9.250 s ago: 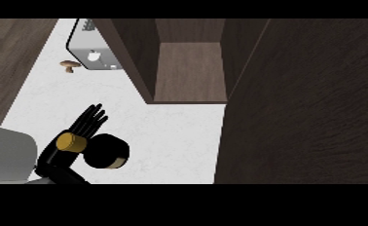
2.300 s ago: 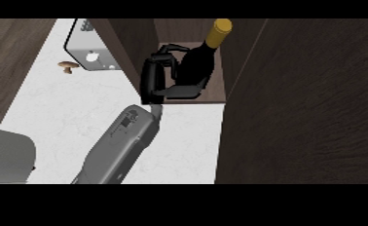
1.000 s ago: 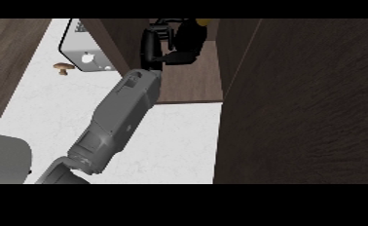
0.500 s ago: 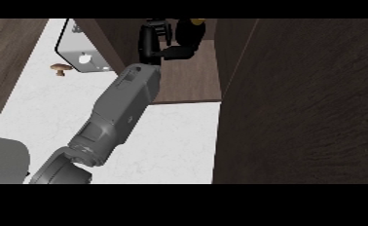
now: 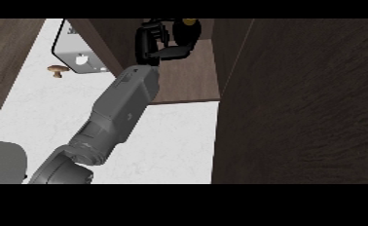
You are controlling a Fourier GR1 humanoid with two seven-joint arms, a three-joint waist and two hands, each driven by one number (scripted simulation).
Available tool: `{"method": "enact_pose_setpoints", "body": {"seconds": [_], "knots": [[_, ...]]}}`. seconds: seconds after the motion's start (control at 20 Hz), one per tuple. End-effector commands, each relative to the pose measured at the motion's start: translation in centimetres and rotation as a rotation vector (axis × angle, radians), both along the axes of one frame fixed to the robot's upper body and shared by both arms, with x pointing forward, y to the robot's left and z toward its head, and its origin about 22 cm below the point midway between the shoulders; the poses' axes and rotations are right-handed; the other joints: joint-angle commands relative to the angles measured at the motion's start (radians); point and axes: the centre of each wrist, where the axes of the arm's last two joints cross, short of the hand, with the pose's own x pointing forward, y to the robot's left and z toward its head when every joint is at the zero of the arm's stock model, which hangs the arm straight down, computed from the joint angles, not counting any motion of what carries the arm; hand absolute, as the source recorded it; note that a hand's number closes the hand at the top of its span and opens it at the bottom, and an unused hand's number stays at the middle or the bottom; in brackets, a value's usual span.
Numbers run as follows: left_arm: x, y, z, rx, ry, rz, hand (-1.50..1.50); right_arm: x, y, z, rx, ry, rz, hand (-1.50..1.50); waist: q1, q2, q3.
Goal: Pick up the wine, place it into the cabinet and close the cabinet
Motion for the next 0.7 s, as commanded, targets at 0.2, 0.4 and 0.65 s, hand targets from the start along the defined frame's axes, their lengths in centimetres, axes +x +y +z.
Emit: {"method": "enact_pose_setpoints", "body": {"seconds": [0.2, 0.4, 0.65], "knots": [[-0.2, 1.6, -1.2, -0.002, -0.015, 0.028, 1.50, -1.8, 0.0, 0.4, 0.026, -0.024, 0.037, -1.50, -0.003, 0.004, -0.002], [-0.8, 0.9, -2.2, 0.058, 0.032, 0.045, 1.50, -0.9, -0.2, 0.2, -0.004, -0.019, 0.033, -1.50, 0.000, 0.002, -0.001], [-0.5, 1.9, -2.2, 0.098, 0.030, 0.071, -1.50, -0.9, 0.0, 0.3, 0.014, -0.013, 0.042, -1.50, -0.009, 0.009, -0.001]]}}
